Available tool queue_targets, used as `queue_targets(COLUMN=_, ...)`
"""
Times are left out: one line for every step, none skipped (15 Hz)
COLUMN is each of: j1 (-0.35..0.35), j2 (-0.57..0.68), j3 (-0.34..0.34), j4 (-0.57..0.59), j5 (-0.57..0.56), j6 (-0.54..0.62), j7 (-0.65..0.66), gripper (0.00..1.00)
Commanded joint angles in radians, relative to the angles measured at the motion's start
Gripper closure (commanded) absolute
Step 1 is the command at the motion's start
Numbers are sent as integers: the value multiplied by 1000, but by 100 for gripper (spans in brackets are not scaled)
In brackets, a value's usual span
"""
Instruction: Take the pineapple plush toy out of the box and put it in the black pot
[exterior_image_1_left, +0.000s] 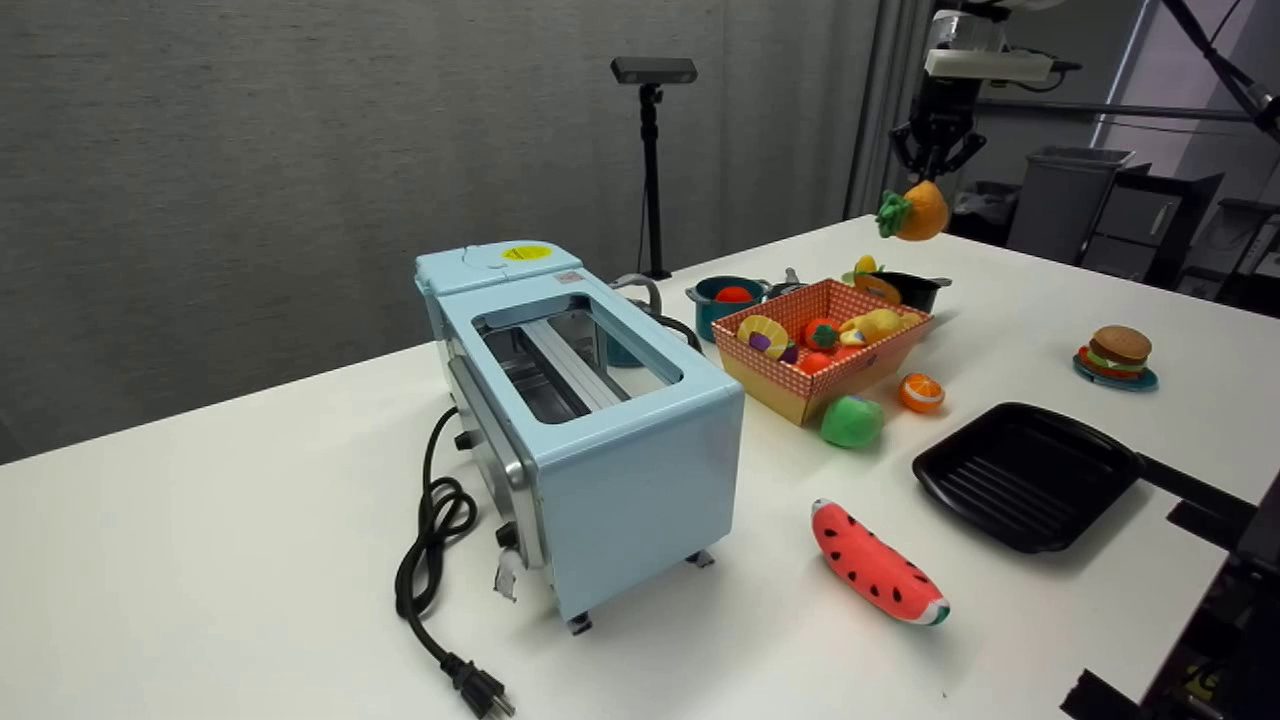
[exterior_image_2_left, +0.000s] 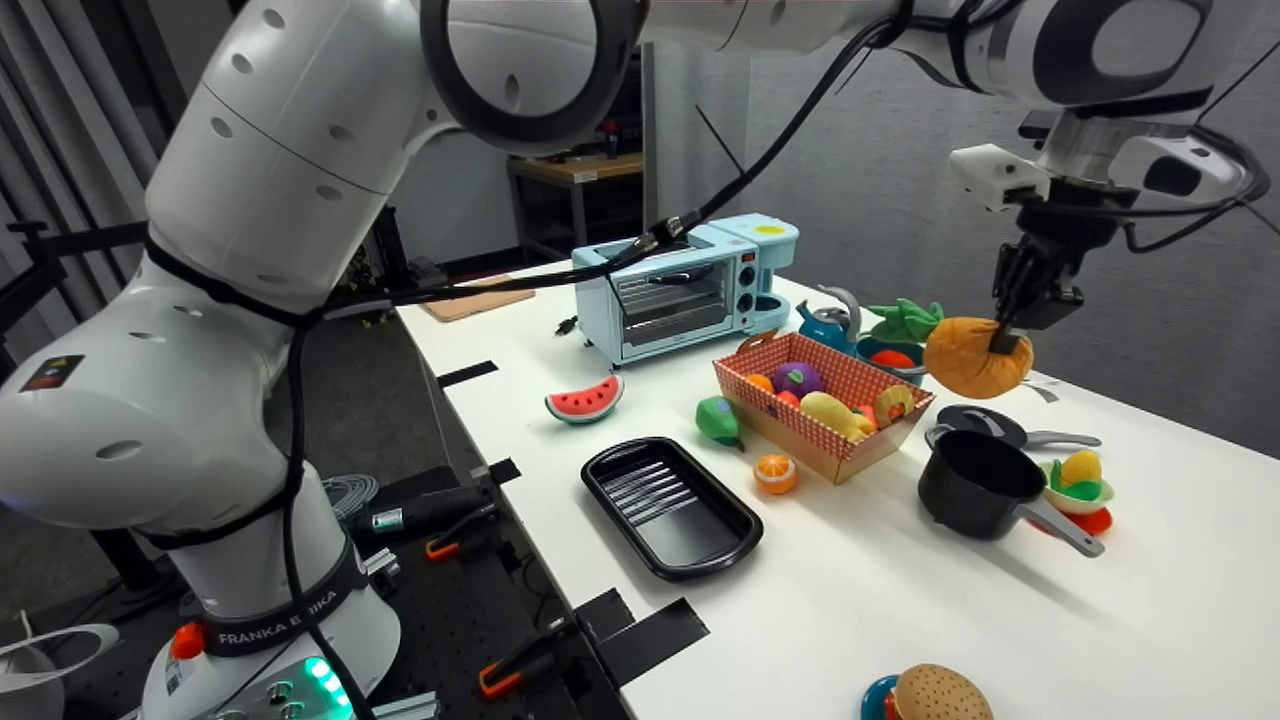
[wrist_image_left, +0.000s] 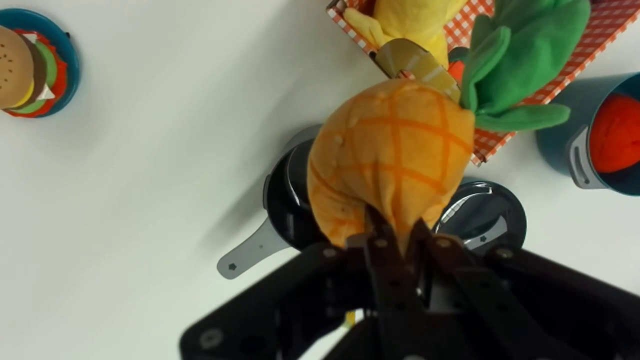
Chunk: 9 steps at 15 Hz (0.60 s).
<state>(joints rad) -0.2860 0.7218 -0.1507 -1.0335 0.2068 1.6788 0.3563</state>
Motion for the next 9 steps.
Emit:
queue_targets(j1=-21, j2=44, j3=12, j4=92, j5=21, j6=-61, j7=4, gripper=97)
queue_targets(j1=-19, j2=41, j3=11, j4=85, j5=23, j6=-56, j7=3, gripper=97)
queue_targets(j1=-20, j2=43, j3=11, j4=89, j5=24, j6=-58, j7=2, gripper=97)
queue_targets(j1=-20, j2=45, j3=11, j4=90, j5=24, j6=-58, j7=2, gripper=97)
queue_targets(j1=-20, j2=45, j3=12, j4=91, j5=26, j6=-57, j7=2, gripper=97)
queue_targets(j1=-21, j2=46, j3=12, j4=92, j5=26, j6=-58, j7=2, gripper=97)
queue_targets(j1=-22, j2=47, j3=14, j4=94, j5=30, j6=-59, j7=1, gripper=97)
queue_targets(j1=-24, j2=49, j3=17, j4=98, j5=34, j6=-63, j7=0, gripper=74)
queue_targets(j1=-24, j2=51, j3=19, j4=101, j5=34, j6=-68, j7=-3, gripper=64)
